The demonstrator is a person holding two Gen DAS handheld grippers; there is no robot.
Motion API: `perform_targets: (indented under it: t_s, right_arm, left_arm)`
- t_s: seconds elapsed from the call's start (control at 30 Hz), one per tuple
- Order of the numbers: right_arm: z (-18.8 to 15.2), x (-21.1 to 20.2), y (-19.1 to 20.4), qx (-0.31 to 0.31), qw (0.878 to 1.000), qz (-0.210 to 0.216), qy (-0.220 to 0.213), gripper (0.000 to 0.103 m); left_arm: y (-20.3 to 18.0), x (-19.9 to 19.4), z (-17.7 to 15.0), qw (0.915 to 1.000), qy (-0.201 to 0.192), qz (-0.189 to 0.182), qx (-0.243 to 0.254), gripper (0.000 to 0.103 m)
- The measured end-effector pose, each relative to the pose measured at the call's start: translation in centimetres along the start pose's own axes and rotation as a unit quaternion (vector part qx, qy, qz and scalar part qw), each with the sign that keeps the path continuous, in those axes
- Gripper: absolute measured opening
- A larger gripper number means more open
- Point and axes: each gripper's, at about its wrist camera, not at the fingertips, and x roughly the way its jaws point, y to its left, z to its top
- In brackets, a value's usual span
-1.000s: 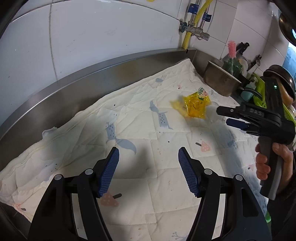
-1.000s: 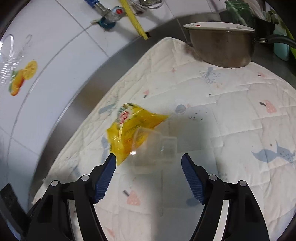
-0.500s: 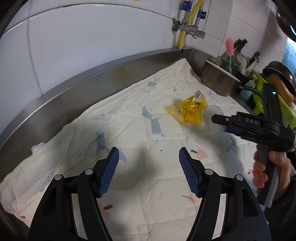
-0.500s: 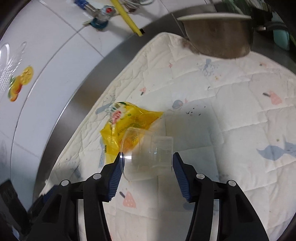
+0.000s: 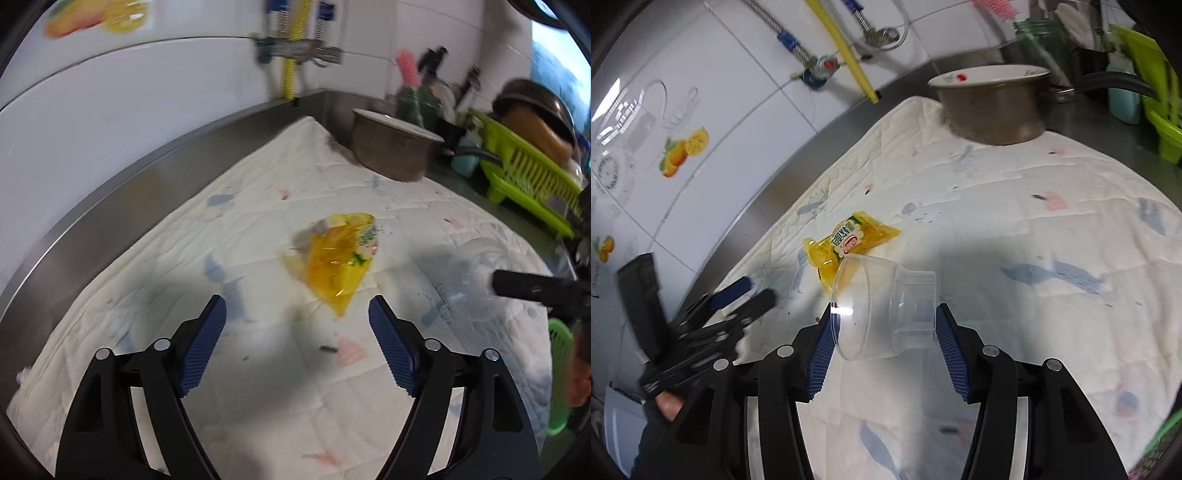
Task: Collect trash
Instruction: 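Grasp the clear plastic cup with the right tool while the left tool grasps the yellow packet, then drop the clear cup into the basket with the right tool while the left tool drops the yellow packet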
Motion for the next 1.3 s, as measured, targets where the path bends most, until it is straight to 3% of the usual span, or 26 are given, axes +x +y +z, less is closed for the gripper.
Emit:
perform_targets:
  t_s: [0.3,0.63,0.7,0.77,0.83,1.03,1.17,1.3]
  right_arm:
    - [-1.8,-6.3,-2.5,-0.001,0.999,0.003,-0.032,0.051]
    - [-3.7,-8.6,-5.2,0.004,0.999,-0.008,-0.041,0.051]
    - [-4.1,-9.0,-5.7,0.007,0.999,-0.012,-0.042,0.051]
    - [-4.5,-9.3,-6.1,0.005,0.999,-0.019,-0.043,0.051]
    - [-5.0,-9.6,-6.6,0.007,0.999,-0.024,-0.044,0.051]
    - [-6.5,-11.3,-7.2,0.006,0.998,-0.035,-0.053,0.051]
    - [-7.9,-13.1,-7.4,0.004,0.997,-0.045,-0.06,0.051]
    - [-10.0,-15.8,-7.7,0.013,0.996,-0.052,-0.074,0.051]
  left_arm:
    - [-1.4,4.8,2.0,0.9987,0.015,-0.042,-0.024,0.093]
    - [-2.0,9.4,3.3,0.9965,0.035,-0.052,-0.055,0.096]
    - [-1.8,9.9,3.3,0.9951,0.034,-0.061,-0.07,0.093]
    - [-1.6,10.3,3.3,0.993,0.04,-0.076,-0.082,0.072]
    - [-1.4,10.6,3.1,0.991,0.045,-0.087,-0.091,0.064]
    - [-1.4,8.8,2.6,0.9918,0.019,-0.071,-0.104,0.053]
    - [-2.3,6.1,2.0,0.9936,0.003,-0.065,-0.092,0.052]
    - [-3.9,2.5,0.9,0.9932,-0.002,-0.082,-0.082,0.051]
